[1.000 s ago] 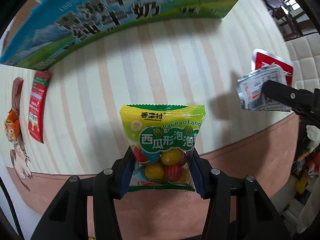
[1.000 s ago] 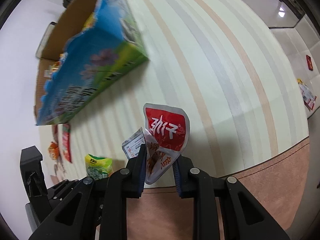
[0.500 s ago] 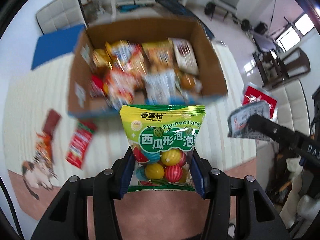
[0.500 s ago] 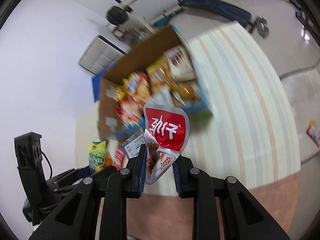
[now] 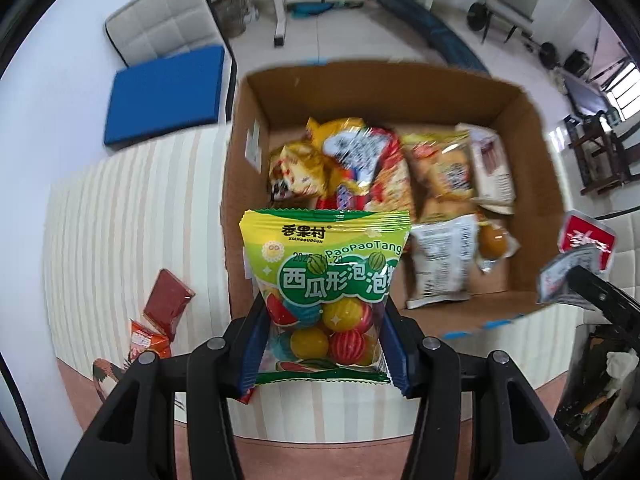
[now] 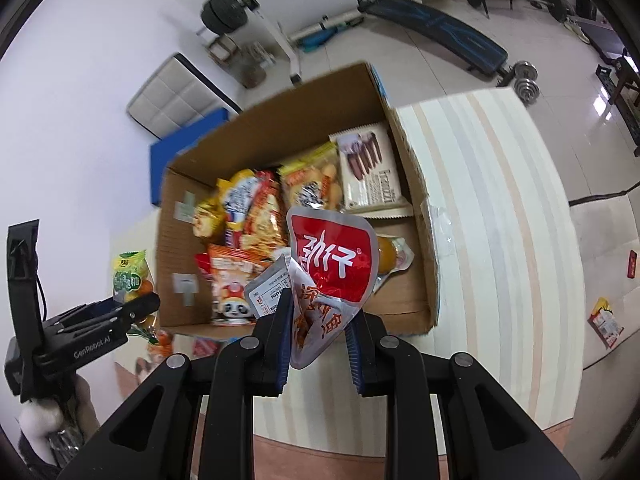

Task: Organize snacks
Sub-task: 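Carry candy bag and red-white pouch into the box and release both, then move both tools toward the red sausage packs near the cat picture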

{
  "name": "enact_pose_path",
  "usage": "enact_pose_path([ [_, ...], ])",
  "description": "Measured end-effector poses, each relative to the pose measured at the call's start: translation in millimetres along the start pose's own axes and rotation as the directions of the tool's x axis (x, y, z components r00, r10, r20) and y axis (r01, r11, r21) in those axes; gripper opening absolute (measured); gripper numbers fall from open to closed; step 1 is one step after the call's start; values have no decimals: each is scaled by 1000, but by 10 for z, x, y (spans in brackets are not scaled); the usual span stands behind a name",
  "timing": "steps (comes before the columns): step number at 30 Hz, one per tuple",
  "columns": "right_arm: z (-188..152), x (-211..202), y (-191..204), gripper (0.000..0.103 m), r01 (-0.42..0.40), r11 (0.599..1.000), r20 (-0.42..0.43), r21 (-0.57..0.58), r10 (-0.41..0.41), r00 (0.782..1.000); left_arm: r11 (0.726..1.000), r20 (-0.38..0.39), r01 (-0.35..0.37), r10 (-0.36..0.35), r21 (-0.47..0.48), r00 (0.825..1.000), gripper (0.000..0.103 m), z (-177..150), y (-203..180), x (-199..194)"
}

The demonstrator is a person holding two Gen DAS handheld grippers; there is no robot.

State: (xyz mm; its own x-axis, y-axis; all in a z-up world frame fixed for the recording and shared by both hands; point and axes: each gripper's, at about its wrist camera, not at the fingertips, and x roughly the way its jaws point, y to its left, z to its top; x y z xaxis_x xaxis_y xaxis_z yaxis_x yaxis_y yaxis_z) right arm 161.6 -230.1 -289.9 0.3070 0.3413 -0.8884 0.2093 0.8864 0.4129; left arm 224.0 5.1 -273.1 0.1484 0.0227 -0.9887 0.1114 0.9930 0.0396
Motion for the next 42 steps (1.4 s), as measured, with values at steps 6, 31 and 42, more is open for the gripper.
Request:
enact_pose_path([
  [6, 2, 310, -19, 26, 78, 997, -57, -19, -79, 995, 999, -111, -43, 44, 13, 993, 49, 59, 29, 526],
  [31, -151, 148, 311, 94, 256, 953, -47, -162, -267, 963, 994, 24, 75, -73, -80, 997, 78, -161, 40, -4],
  [42, -501, -497, 471, 97, 256, 941, 87, -223, -242, 966, 992, 165, 79, -62, -100, 984, 87, -671, -147, -599],
])
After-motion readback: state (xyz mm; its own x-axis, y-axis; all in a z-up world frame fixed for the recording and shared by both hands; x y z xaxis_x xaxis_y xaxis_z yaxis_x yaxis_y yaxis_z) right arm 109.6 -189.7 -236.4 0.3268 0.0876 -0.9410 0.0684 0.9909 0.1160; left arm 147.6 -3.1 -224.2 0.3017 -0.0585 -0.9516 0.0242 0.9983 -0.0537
